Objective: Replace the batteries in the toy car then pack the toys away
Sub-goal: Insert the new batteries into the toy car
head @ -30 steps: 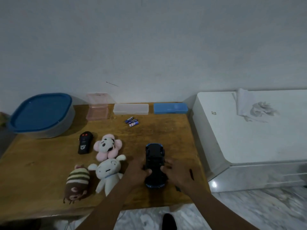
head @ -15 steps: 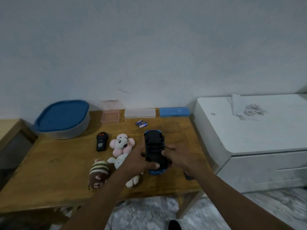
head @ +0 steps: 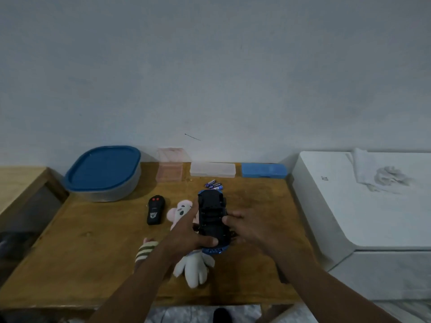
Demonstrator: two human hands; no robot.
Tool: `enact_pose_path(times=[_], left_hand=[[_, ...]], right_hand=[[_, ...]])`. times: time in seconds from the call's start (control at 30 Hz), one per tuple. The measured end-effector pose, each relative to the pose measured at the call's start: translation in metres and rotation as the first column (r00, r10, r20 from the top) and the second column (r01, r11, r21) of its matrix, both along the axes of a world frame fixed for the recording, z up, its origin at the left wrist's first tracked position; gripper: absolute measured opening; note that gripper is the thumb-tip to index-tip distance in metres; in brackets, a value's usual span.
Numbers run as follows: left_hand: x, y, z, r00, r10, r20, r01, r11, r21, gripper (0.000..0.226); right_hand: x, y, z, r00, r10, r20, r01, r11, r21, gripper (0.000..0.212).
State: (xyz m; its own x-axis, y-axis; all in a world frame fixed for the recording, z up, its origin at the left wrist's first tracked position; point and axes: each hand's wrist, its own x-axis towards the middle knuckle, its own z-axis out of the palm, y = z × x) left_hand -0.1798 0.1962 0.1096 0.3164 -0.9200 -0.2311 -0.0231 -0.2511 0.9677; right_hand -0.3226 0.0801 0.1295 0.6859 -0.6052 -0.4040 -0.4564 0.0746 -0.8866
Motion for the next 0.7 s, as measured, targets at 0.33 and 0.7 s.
enact_pose_path(times=[0.33, 0.7], left_hand=[[0.058, -0.065, -0.020, 0.978, 0.192, -0.085, -0.185, 0.979, 0.082, 0.119], [0.086, -0.101, -0.027, 0.967, 0.249, -0.050, -0.240, 0.961, 0.140, 0.113]], right_hand=[[0.076, -0.108, -0.052, 0.968, 0.050, -0.244, -0.171, 0.847, -0.503, 0.019], [0.120, -0.149, -0.106, 0.891, 0.179, -0.417, -0.443, 0.547, -0.710, 0.033]])
